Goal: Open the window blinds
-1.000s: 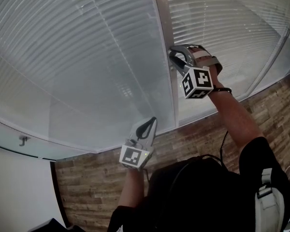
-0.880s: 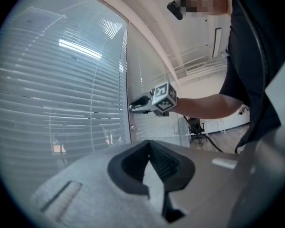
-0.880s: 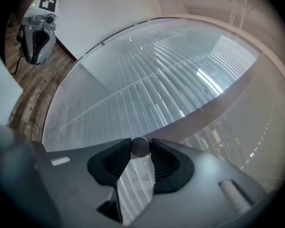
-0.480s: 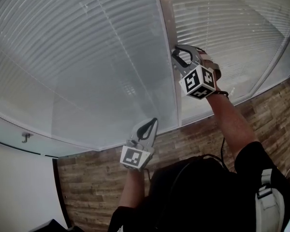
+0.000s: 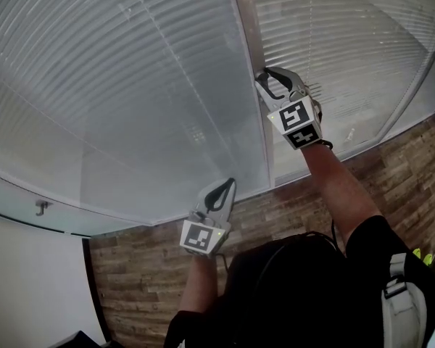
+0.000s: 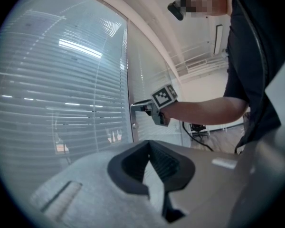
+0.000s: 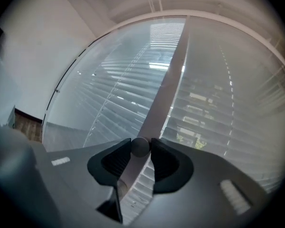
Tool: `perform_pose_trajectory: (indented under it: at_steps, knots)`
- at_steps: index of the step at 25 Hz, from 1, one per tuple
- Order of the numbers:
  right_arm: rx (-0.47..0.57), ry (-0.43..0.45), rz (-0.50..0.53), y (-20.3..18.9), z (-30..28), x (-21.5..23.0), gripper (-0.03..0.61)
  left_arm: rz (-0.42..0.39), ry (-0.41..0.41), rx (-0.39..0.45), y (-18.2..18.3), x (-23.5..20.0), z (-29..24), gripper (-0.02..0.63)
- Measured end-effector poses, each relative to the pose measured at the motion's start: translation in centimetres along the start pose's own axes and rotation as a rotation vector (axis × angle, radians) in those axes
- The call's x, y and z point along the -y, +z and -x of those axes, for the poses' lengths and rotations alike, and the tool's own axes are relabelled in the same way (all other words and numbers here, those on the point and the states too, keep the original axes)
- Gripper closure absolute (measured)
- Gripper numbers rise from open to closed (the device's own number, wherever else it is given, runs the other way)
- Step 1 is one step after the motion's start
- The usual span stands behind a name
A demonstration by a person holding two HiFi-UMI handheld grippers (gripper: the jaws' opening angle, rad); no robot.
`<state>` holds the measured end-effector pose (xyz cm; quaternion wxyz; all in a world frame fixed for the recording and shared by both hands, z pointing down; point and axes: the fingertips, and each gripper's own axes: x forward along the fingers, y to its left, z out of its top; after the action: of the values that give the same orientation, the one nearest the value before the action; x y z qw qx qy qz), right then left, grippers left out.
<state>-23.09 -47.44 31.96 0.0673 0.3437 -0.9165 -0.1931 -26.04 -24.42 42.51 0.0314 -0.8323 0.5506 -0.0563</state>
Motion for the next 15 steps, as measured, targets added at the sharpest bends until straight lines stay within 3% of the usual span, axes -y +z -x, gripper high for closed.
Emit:
perform_pose_trajectory:
  at_steps: [11, 15]
  knots:
    - [0.098, -0.015, -0.462, -0.6, 0.2, 1.1, 0.448, -0.01, 0.011, -0.001, -0.1, 0.0, 0.5, 0.609]
    - [0.126, -0.003, -0.557, -0.4, 0.3, 1.2, 0.446, -0.012, 0.014, -0.024, 0.0, 0.0, 0.8, 0.609]
